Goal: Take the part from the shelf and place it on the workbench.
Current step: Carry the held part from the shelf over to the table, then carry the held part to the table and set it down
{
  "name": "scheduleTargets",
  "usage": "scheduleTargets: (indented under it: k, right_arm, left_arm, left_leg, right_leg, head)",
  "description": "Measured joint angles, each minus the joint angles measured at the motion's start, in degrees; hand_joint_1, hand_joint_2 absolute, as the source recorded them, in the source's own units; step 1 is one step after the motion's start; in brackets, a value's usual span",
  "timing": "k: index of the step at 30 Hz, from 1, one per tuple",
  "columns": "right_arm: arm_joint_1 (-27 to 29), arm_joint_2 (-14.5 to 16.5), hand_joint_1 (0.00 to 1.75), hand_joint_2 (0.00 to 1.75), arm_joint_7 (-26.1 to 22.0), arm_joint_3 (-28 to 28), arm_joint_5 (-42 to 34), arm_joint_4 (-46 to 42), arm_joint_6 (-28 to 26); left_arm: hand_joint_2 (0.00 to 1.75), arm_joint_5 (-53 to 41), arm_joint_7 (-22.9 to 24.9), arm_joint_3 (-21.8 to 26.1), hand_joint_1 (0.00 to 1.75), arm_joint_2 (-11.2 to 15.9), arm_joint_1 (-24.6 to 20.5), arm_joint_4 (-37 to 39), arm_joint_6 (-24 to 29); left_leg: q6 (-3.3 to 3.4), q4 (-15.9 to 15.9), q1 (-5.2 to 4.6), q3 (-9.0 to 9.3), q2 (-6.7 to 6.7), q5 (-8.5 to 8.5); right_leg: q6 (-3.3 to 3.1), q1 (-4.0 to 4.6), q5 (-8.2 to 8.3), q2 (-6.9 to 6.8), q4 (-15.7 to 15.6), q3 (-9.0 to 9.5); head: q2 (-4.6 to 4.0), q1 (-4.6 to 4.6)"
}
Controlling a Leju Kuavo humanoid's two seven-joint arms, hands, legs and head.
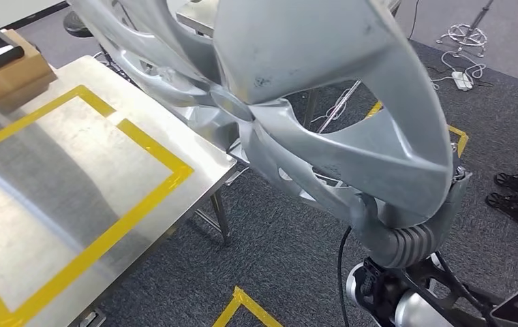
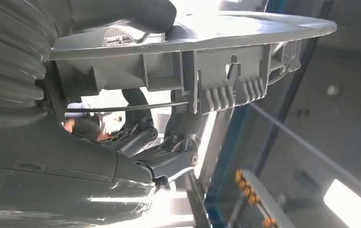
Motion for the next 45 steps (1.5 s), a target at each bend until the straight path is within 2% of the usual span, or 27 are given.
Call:
scheduleTargets:
  k: [2, 3, 5, 7, 9, 11, 13, 14, 15, 16, 18, 20, 22, 24, 26, 28, 29, 30, 32, 34, 35, 37, 39, 41, 43, 44, 45]
  right_arm:
    - [-0.05, 0.0, 1.75, 1.75, 0.0, -0.08, 0.0, 0.2, 0.09]
    - [-0.11, 0.0, 1.75, 1.75, 0.01, -0.17, -0.02, 0.26, 0.13]
    - [-0.21, -0.04, 1.75, 1.75, 0.02, -0.36, -0.04, 0.31, 0.2]
    - [-0.26, -0.11, 1.75, 1.75, 0.02, -0.54, -0.04, 0.3, 0.21]
    - [-0.23, -0.19, 1.75, 1.75, 0.02, -0.99, -0.03, 0.27, 0.19]
    - [-0.13, -0.37, 1.75, 1.75, 0.03, -1.41, 0.02, 0.21, 0.15]
    - [0.02, -0.51, 1.75, 1.75, 0.04, -1.58, 0.03, 0.18, 0.13]
    - [0.09, -0.56, 1.75, 1.75, 0.09, -1.63, 0.04, 0.18, 0.12]
    - [0.13, -0.59, 1.75, 1.75, 0.15, -1.67, 0.05, 0.18, 0.11]
    - [0.16, -0.63, 1.75, 1.75, 0.22, -1.68, 0.06, 0.18, 0.09]
    - [0.26, -0.72, 1.75, 1.75, 0.3, -1.72, 0.03, 0.19, 0.04]
    - [0.52, -0.78, 1.75, 1.75, 0.31, -1.74, -0.02, 0.25, -0.02]
    - [0.8, -0.82, 1.75, 1.75, 0.31, -1.73, -0.06, 0.32, -0.13]
    - [0.99, -0.84, 1.75, 1.75, 0.3, -1.72, -0.08, 0.34, -0.22]
    - [1.16, -0.81, 1.75, 1.75, 0.29, -1.72, -0.1, 0.33, -0.28]
    - [1.5, -0.83, 1.75, 1.75, 0.28, -1.73, -0.13, 0.38, -0.33]
    - [1.67, -0.84, 1.75, 1.75, 0.28, -1.73, -0.13, 0.42, -0.34]
    - [1.79, -0.84, 1.75, 1.75, 0.28, -1.72, -0.14, 0.46, -0.36]
    - [1.84, -0.84, 1.75, 1.75, 0.28, -1.72, -0.13, 0.46, -0.36]
    - [1.85, -0.84, 1.75, 1.75, 0.29, -1.74, -0.11, 0.44, -0.36]
    - [1.86, -0.84, 1.75, 1.75, 0.3, -1.75, -0.1, 0.44, -0.36]
    - [1.88, -0.86, 1.75, 1.75, 0.31, -1.74, -0.09, 0.46, -0.3]
    - [1.89, -0.87, 1.75, 1.75, 0.31, -1.73, -0.08, 0.46, -0.22]
    - [1.94, -0.93, 1.75, 1.75, 0.31, -1.75, -0.07, 0.47, -0.08]
    - [1.99, -1.01, 1.75, 1.75, 0.31, -1.73, -0.07, 0.55, 0.17]
    - [2.01, -1.03, 1.75, 1.75, 0.33, -1.71, -0.05, 0.65, 0.29]
    - [2.02, -1.04, 1.75, 1.75, 0.36, -1.69, -0.04, 0.76, 0.37]
  left_arm:
    - [1.75, 0.21, -0.01, 0.0, 0.0, -0.05, -0.01, 0.01, 0.0]
    - [1.75, 0.33, -0.02, 0.0, 0.0, -0.09, -0.03, 0.01, 0.03]
    - [1.75, 0.51, -0.02, 0.0, 0.0, -0.2, 0.04, 0.01, 0.08]
    - [1.75, 0.64, -0.02, 0.0, 0.0, -0.22, 0.21, 0.02, 0.1]
    - [1.75, 0.72, -0.03, 0.0, 0.0, -0.31, 0.27, 0.04, 0.1]
    - [1.75, 0.73, -0.07, 0.0, 0.0, -0.48, 0.25, 0.07, 0.1]
    - [1.75, 0.74, -0.1, 0.0, 0.0, -0.64, 0.33, 0.08, 0.09]
    - [1.75, 0.73, -0.09, 0.0, 0.0, -0.68, 0.41, 0.08, 0.08]
    - [1.75, 0.73, -0.08, 0.0, 0.0, -0.68, 0.5, 0.08, 0.07]
    - [1.75, 0.72, -0.05, 0.0, 0.0, -0.68, 0.56, 0.09, 0.07]
    - [1.75, 0.7, -0.02, 0.0, 0.0, -0.74, 0.59, 0.1, 0.07]
    - [1.75, 0.66, -0.01, 0.0, 0.0, -0.84, 0.65, 0.11, 0.05]
    - [1.75, 0.62, 0.01, 0.0, 0.0, -0.79, 0.89, 0.13, 0.04]
    - [1.75, 0.61, 0.05, -0.01, 0.0, -0.69, 1.12, 0.17, 0.04]
    - [1.75, 0.6, 0.09, -0.02, 0.0, -0.64, 1.06, 0.2, 0.06]
    - [1.75, 0.58, 0.1, -0.02, 0.0, -0.6, 0.98, 0.22, 0.06]
    - [1.75, 0.58, 0.11, -0.02, 0.0, -0.57, 1.0, 0.24, 0.05]
    - [1.75, 0.58, 0.11, -0.02, 0.0, -0.55, 1.05, 0.24, 0.05]
    - [1.75, 0.57, 0.11, -0.02, 0.0, -0.48, 1.05, 0.26, 0.05]
    - [1.75, 0.54, 0.1, -0.02, 0.0, -0.41, 0.91, 0.27, 0.05]
    - [1.75, 0.51, 0.09, -0.02, 0.0, -0.4, 0.88, 0.28, 0.05]
    - [1.75, 0.5, 0.1, -0.02, 0.0, -0.42, 0.88, 0.28, 0.04]
    - [1.75, 0.51, 0.14, -0.02, 0.0, -0.48, 0.89, 0.28, 0.04]
    - [1.75, 0.51, 0.15, -0.02, 0.0, -0.61, 0.8, 0.28, 0.03]
    - [1.75, 0.52, 0.15, -0.02, 0.0, -0.82, 0.75, 0.27, 0.02]
    - [1.75, 0.52, 0.15, -0.02, 0.0, -0.9, 0.79, 0.27, 0.02]
    - [1.75, 0.52, 0.15, -0.02, 0.0, -0.95, 0.84, 0.27, 0.02]
  left_leg:
    - [-0.23, -6.92, -0.14, 4.4, 2.89, 2.71]
    - [0.08, -9.69, -0.34, 5.96, 4.43, 3.44]
    - [1.12, -11.72, -0.79, 6.72, 5.89, 3.42]
    - [2.09, -11.82, -0.72, 6.4, 4.29, 3.7]
    - [2.82, -11.99, -0.58, 6.27, 2.53, 4.06]
    - [3.4, -12.04, -0.55, 6.13, 0.68, 4.34]
    - [3.73, -12.02, -0.66, 6.0, -1.26, 4.54]
    - [3.81, -12.01, -0.71, 5.96, -2.25, 4.63]
    - [3.83, -12.0, -0.75, 5.97, -3.22, 4.72]
    - [3.78, -12.0, -0.77, 6.0, -4.13, 4.8]
    - [3.45, -11.95, -0.73, 5.82, -5.7, 5.03]
    - [2.8, -11.89, -0.53, 5.2, -6.9, 5.44]
    - [2.02, -11.97, -0.39, 4.61, -7.56, 5.87]
    - [1.46, -10.87, -0.72, 3.83, -4.35, 4.81]
    - [0.98, -5.78, -0.8, 1.66, -0.47, 1.35]
    - [0.41, 0.99, -0.38, -1.02, -0.2, -1.81]
    - [0.16, 2.58, -0.21, -1.46, -0.34, -2.12]
    - [-0.07, 1.98, -0.07, -0.82, -0.29, -1.35]
    - [-0.32, -4.72, 0.04, 3.19, 1.63, 1.82]
    - [0.26, -10.81, -0.34, 6.56, 4.19, 3.63]
    - [0.79, -11.99, -0.56, 7.07, 4.77, 3.7]
    - [1.93, -12.16, -0.78, 6.8, 3.55, 3.84]
    - [2.73, -12.36, -0.66, 6.59, 2.1, 4.2]
    - [3.37, -12.48, -0.55, 6.48, 0.64, 4.51]
    - [3.75, -12.47, -0.72, 6.4, -0.96, 4.66]
    - [3.86, -12.47, -0.85, 6.41, -1.82, 4.72]
    - [3.94, -12.46, -0.98, 6.45, -2.7, 4.77]
  right_leg:
    - [0.63, 0.01, -0.41, -1.27, 0.6, -0.1]
    - [1.02, 0.15, -0.66, -1.81, 1.0, -0.17]
    - [1.59, 0.5, -1.0, -2.89, 1.46, -0.25]
    - [1.95, 0.45, -1.3, -3.79, 1.57, -0.18]
    - [2.45, 0.07, -3.25, -1.8, 3.71, -0.83]
    - [2.79, -0.23, -7.08, 1.48, 10.14, -3.33]
    - [2.8, -0.27, -9.64, 2.63, 16.91, -6.27]
    - [2.66, -0.27, -9.36, 2.82, 17.97, -6.81]
    - [2.44, -0.27, -7.95, 3.03, 16.9, -6.43]
    - [2.12, -0.26, -5.7, 3.5, 13.85, -5.21]
    - [1.42, -0.32, -1.76, 6.03, 6.51, -2.4]
    - [1.04, -0.29, -0.72, 7.78, 2.73, -1.09]
    - [0.93, -0.3, -0.71, 6.94, 1.8, -0.87]
    - [0.64, -0.48, -0.16, 5.61, 0.94, -0.73]
    - [0.36, -0.52, 0.23, 4.12, 0.47, -0.68]
    - [0.3, -0.49, 0.27, 2.48, 0.47, -0.75]
    - [0.32, -0.5, 0.25, 1.67, 0.49, -0.76]
    - [0.39, -0.53, 0.21, 0.92, 0.52, -0.75]
    - [0.79, -0.54, -0.04, -0.35, 0.79, -0.72]
    - [1.47, -0.25, -0.42, -1.37, 1.28, -0.75]
    - [1.77, -0.1, -0.53, -1.87, 1.4, -0.72]
    - [2.27, -0.09, -0.56, -2.96, 1.26, -0.54]
    - [2.85, -0.4, -1.73, -1.79, 2.27, -0.84]
    - [3.21, -0.64, -5.13, 1.17, 7.47, -2.9]
    - [3.19, -0.6, -8.5, 2.57, 15.16, -6.2]
    - [3.06, -0.53, -8.92, 2.76, 17.46, -7.27]
    - [2.8, -0.47, -8.15, 2.91, 17.68, -7.46]
  head:
    - [0.0, -0.55]
    - [0.0, -0.83]
    - [0.0, -0.92]
    - [0.0, -0.62]
    - [0.0, -0.4]
    - [0.0, 0.15]
    - [0.0, 0.74]
    - [0.0, 0.98]
    - [0.0, 1.19]
    - [0.0, 1.37]
    - [0.0, 1.56]
    - [0.0, 1.67]
    - [0.0, 1.75]
    - [0.0, 1.37]
    - [0.0, 0.6]
    - [0.0, -0.13]
    - [0.0, -0.4]
    - [0.0, -0.66]
    - [0.0, -0.99]
    - [0.0, -1.28]
    - [0.0, -1.28]
    - [0.0, -1.08]
    - [0.0, -0.86]
    - [0.0, -0.3]
    - [0.0, 0.36]
    - [0.0, 0.62]
    - [0.0, 0.84]
